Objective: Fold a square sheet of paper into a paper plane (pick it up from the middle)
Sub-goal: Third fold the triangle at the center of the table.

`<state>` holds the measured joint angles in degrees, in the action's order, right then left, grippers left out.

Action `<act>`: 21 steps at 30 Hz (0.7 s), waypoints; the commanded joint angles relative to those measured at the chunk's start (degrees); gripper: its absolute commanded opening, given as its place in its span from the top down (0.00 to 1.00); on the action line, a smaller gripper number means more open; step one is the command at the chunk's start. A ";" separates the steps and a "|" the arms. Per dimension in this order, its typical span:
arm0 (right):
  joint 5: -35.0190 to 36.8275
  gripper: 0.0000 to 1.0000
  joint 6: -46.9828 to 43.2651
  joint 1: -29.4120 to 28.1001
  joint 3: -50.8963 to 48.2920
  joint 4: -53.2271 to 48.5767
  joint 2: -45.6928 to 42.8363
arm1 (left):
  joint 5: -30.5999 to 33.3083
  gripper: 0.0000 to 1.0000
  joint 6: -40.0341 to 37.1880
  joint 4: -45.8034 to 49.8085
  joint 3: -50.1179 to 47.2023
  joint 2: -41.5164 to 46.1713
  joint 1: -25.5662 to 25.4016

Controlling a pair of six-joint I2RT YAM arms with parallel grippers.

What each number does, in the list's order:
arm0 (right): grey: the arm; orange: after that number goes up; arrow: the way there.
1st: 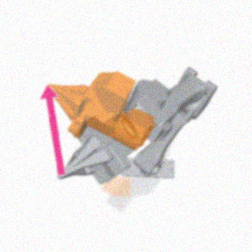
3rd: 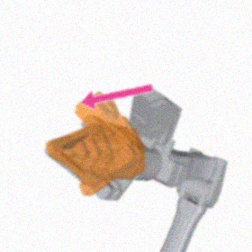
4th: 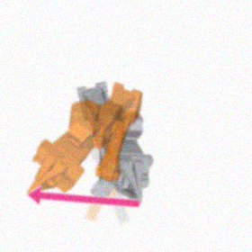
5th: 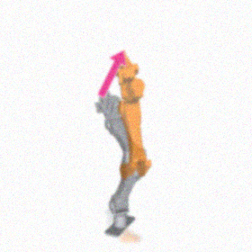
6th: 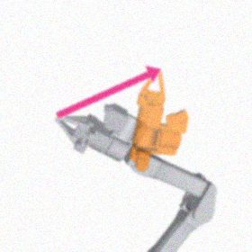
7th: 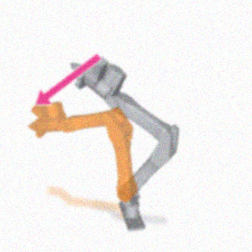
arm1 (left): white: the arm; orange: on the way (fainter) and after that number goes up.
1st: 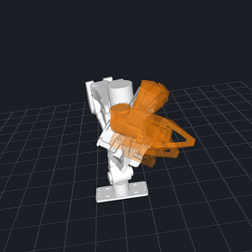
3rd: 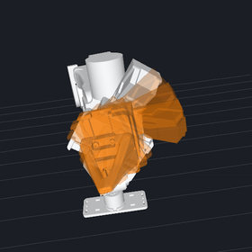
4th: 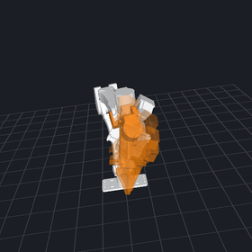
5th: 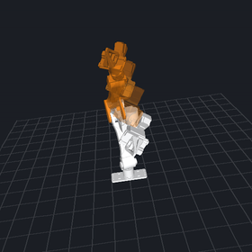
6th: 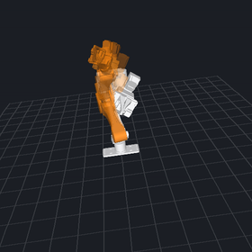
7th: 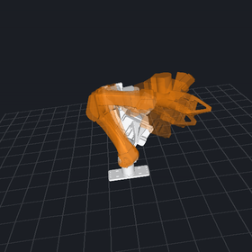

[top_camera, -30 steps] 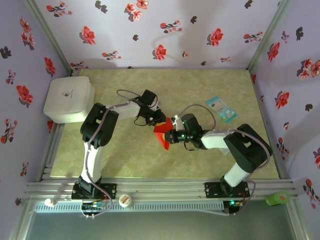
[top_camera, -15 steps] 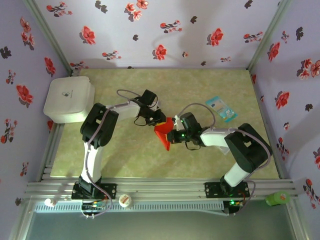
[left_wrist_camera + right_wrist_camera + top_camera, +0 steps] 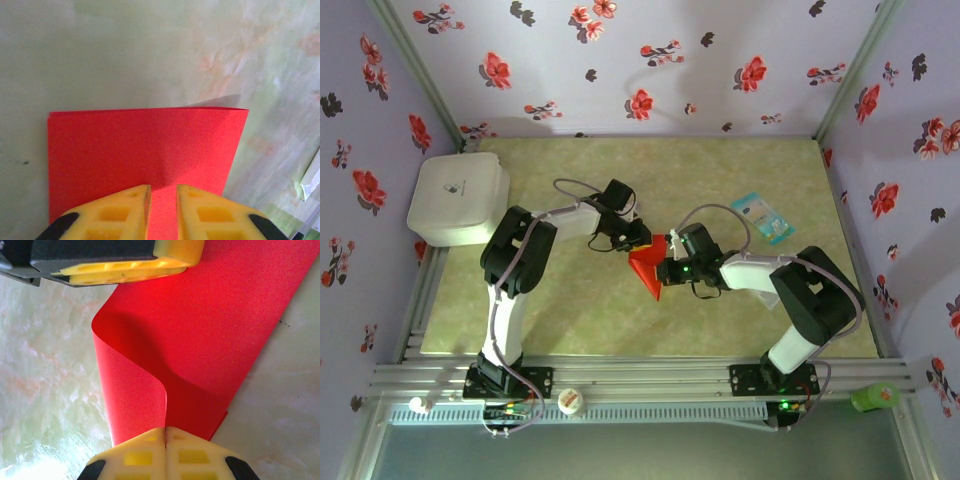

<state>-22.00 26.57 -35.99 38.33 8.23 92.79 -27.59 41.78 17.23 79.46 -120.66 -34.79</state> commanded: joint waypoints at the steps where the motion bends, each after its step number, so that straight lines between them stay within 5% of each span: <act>1: 1.35 1.00 -0.97 0.39 1.75 -0.56 0.02 | 2.28 0.78 -0.34 3.62 -1.08 0.85 -0.37; 21: 1.59 1.00 -0.73 0.39 2.61 -0.66 1.90 | 2.31 0.78 -0.31 3.77 -0.80 1.13 -0.37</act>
<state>-21.34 26.52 -35.99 39.42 7.73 93.76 -27.05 41.80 17.67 79.46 -120.46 -34.89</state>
